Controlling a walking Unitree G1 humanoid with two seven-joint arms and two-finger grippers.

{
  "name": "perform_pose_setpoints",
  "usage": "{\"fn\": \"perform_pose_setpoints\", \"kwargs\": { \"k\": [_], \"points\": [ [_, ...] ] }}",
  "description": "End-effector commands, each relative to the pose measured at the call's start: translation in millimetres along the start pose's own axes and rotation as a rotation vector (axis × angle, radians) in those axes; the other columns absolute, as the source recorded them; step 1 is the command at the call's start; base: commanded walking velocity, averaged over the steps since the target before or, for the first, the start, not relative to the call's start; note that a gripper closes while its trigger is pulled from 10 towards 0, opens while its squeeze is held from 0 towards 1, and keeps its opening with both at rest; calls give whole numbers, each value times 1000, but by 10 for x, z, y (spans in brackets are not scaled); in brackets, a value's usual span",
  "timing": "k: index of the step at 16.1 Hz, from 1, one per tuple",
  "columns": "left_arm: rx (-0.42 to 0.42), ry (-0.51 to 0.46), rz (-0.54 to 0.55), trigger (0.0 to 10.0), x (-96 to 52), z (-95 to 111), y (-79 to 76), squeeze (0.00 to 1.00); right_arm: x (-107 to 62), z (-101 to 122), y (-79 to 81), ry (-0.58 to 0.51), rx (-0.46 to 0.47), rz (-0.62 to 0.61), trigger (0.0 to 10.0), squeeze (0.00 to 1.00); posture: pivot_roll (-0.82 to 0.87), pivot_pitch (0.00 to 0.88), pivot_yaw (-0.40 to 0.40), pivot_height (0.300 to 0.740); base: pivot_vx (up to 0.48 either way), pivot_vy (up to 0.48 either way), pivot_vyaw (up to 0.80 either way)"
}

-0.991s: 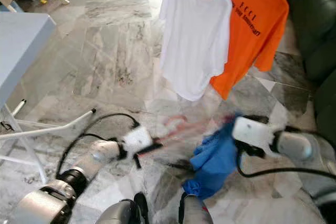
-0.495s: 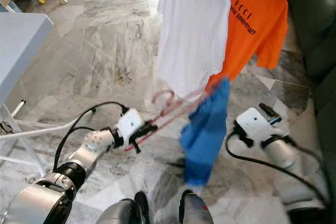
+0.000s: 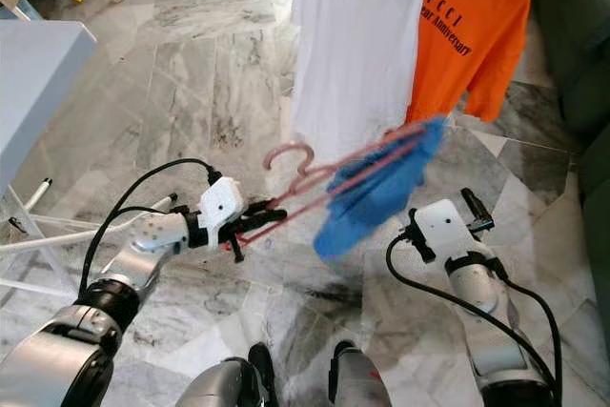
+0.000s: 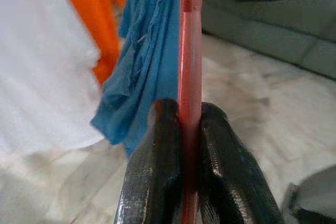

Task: Hang hanger

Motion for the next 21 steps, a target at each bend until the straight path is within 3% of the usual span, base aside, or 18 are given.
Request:
{"fn": "perform_pose_setpoints", "kwargs": {
  "k": [1, 4, 9, 10, 13, 16, 21],
  "points": [
    [16, -18, -39, 0, -48, 23, -14, 0, -19, -62, 2, 16, 4, -8, 10000, 0, -173, 298, 113, 740, 0, 0, 0],
    [19, -23, -133, 0, -137, 40, -51, 0, 7, -59, -45, -18, -72, -9, 10000, 0, -172, 297, 116, 740, 0, 0, 0],
    [21, -48, -183, 0, -160, 111, -64, 0, 62, -64, -99, -37, -71, -9, 10000, 0, -169, 290, 119, 740, 0, 0, 0],
    [19, -49, -186, 0, -163, 116, -65, 0, 83, -48, -97, -47, -53, -13, 0, 0, -166, 287, 120, 740, 0, 0, 0],
    [16, -60, -186, 0, -162, 139, -62, 0, 151, -40, -96, -28, -6, -50, 0, 0, -162, 280, 120, 740, 0, 0, 0],
    [18, -66, -192, 0, -170, 164, -75, 0, 182, -151, -138, 31, 111, -149, 0, 0, -160, 280, 119, 740, 0, 0, 0],
    [17, -72, -190, 0, -148, 184, -80, 0, 203, -220, -236, 62, 163, -212, 0, 0, -164, 275, 116, 740, 0, 0, 0]
  ]
}}
Point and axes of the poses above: a point about 5 cm out from each wrist's last joint towards the gripper, its own x axis pointing out of the wrist towards the gripper, its own z axis along the axis of the wrist's last joint, y = z × x, the point moved 1 cm from there along x, pointing out of the wrist towards the gripper, and after that the axes turned 2 degrees about -x, right-handed, at the moved point
